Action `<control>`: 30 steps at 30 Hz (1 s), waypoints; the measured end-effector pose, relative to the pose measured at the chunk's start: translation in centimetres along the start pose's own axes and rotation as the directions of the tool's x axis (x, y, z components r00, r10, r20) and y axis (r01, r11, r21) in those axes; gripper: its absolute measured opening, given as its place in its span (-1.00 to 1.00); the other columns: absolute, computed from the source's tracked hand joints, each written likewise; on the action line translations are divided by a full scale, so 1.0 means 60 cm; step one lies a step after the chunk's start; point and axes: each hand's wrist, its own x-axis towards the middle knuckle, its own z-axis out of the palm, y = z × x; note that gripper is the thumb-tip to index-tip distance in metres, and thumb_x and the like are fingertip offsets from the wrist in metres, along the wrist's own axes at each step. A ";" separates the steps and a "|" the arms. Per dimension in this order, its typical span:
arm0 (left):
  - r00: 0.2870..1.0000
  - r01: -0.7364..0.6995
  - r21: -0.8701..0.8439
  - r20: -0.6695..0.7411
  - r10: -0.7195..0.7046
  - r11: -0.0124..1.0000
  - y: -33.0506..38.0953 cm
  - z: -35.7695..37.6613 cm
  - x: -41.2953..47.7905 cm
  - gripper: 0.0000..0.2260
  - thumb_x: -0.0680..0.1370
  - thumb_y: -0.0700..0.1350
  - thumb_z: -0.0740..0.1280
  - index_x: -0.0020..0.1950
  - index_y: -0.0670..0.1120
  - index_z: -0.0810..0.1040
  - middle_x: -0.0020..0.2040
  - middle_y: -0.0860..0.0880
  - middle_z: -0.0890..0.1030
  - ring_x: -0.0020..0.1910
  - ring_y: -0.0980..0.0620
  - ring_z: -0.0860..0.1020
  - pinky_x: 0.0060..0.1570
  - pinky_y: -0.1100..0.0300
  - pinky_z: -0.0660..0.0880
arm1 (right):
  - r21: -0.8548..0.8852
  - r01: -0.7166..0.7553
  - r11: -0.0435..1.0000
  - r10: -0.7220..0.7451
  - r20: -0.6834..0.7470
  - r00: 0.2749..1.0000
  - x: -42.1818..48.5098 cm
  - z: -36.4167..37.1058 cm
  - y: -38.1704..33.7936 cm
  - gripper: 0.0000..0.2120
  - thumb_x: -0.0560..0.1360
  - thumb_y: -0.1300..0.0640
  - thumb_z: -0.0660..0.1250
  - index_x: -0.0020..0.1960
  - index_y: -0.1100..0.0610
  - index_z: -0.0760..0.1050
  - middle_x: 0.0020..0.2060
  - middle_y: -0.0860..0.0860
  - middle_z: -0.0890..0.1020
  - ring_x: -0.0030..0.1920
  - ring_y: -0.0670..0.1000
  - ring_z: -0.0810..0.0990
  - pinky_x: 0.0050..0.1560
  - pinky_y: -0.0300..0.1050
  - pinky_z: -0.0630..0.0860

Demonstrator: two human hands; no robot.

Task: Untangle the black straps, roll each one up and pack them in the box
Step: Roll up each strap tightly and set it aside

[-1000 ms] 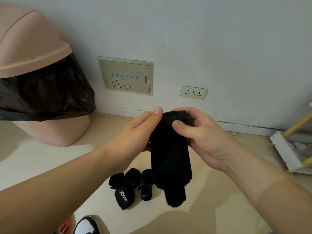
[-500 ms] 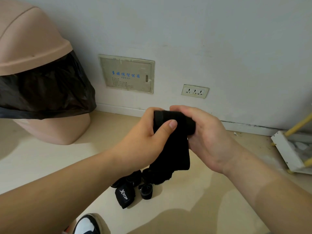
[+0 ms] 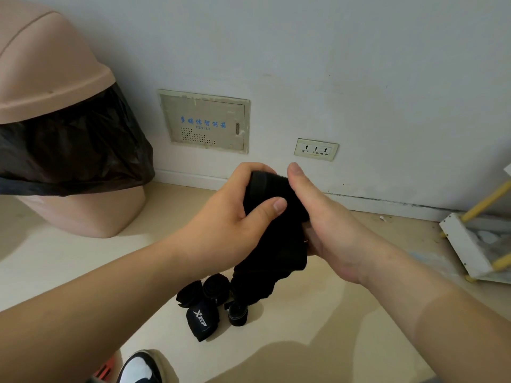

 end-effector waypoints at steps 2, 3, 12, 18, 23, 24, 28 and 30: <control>1.000 0.013 -0.016 0.006 -0.012 1.000 -0.005 -0.003 0.001 -0.72 0.67 -0.08 0.40 0.36 0.03 0.48 0.09 0.00 0.67 0.14 0.04 0.67 0.16 0.03 0.66 | -0.052 0.025 0.998 -0.024 0.013 1.000 -0.001 -0.008 -0.004 -0.34 0.58 -0.49 0.11 0.21 -0.02 0.71 0.11 0.10 0.78 0.14 0.16 0.76 0.29 0.31 0.63; 1.000 0.023 -0.030 0.009 -0.023 0.999 -0.008 -0.005 0.001 -0.70 0.65 -0.05 0.42 0.36 0.05 0.49 0.12 0.00 0.68 0.17 0.03 0.67 0.19 0.00 0.65 | -0.049 0.034 0.998 -0.033 0.028 0.999 -0.001 -0.011 -0.005 -0.35 0.58 -0.47 0.14 0.22 -0.01 0.71 0.10 0.10 0.78 0.14 0.16 0.77 0.28 0.29 0.64; 0.903 0.429 -0.395 0.218 -0.370 0.812 -0.018 -0.014 0.013 -0.52 0.59 0.27 0.34 0.40 0.03 0.60 0.32 -0.11 0.67 0.22 -0.13 0.70 0.21 -0.10 0.62 | 0.019 0.147 0.989 -0.145 -0.098 0.985 0.002 -0.003 0.009 -0.77 0.59 0.10 0.47 0.24 0.04 0.58 0.15 0.20 0.70 -0.01 0.09 0.77 0.06 0.19 0.71; 0.896 0.443 -0.347 0.125 -0.427 0.827 -0.019 -0.003 0.012 -0.64 0.62 0.17 0.38 0.35 0.03 0.58 0.19 -0.06 0.74 0.11 -0.08 0.75 0.15 -0.11 0.68 | 0.020 0.208 0.978 -0.205 -0.109 0.973 0.008 0.000 0.017 -0.57 0.52 0.41 0.48 0.10 -0.13 0.64 0.18 0.10 0.63 0.00 0.07 0.73 0.07 0.06 0.72; 0.928 0.359 -0.385 0.046 -0.371 0.850 -0.022 -0.009 0.014 -0.70 0.64 -0.04 0.44 0.36 0.02 0.55 0.20 -0.11 0.71 0.16 -0.13 0.73 0.26 -0.24 0.62 | 0.099 0.194 0.976 -0.185 -0.097 0.978 0.013 0.000 0.016 -0.52 0.40 0.34 0.53 0.21 -0.08 0.61 0.16 0.09 0.65 0.06 0.16 0.75 0.07 0.21 0.70; 0.936 0.337 -0.387 0.039 -0.350 0.858 -0.022 -0.010 0.014 -0.69 0.64 -0.06 0.44 0.37 0.04 0.54 0.21 -0.10 0.70 0.16 -0.12 0.72 0.25 -0.23 0.63 | 0.162 0.163 0.973 -0.151 -0.080 0.985 0.013 -0.001 0.014 -0.50 0.38 0.23 0.56 0.26 -0.06 0.60 0.18 0.12 0.66 0.09 0.17 0.76 0.08 0.26 0.70; 0.967 0.248 -0.353 0.028 -0.255 0.902 -0.026 -0.017 0.014 -0.62 0.63 -0.17 0.46 0.39 0.12 0.52 0.26 -0.05 0.67 0.14 -0.07 0.73 0.18 -0.07 0.68 | 0.218 -0.040 0.975 0.027 0.059 0.998 0.013 -0.006 0.006 -0.48 0.49 -0.24 0.49 0.31 0.06 0.68 0.20 0.21 0.72 0.14 0.26 0.76 0.14 0.25 0.70; 0.972 0.236 -0.334 0.068 -0.226 0.913 -0.030 -0.022 0.014 -0.54 0.56 -0.16 0.53 0.40 0.16 0.53 0.26 -0.01 0.67 0.15 -0.03 0.72 0.11 0.04 0.69 | 0.185 -0.086 0.979 0.069 0.097 0.993 0.013 -0.007 0.010 -0.44 0.49 -0.28 0.42 0.31 0.07 0.69 0.20 0.22 0.73 0.18 0.28 0.74 0.22 0.29 0.66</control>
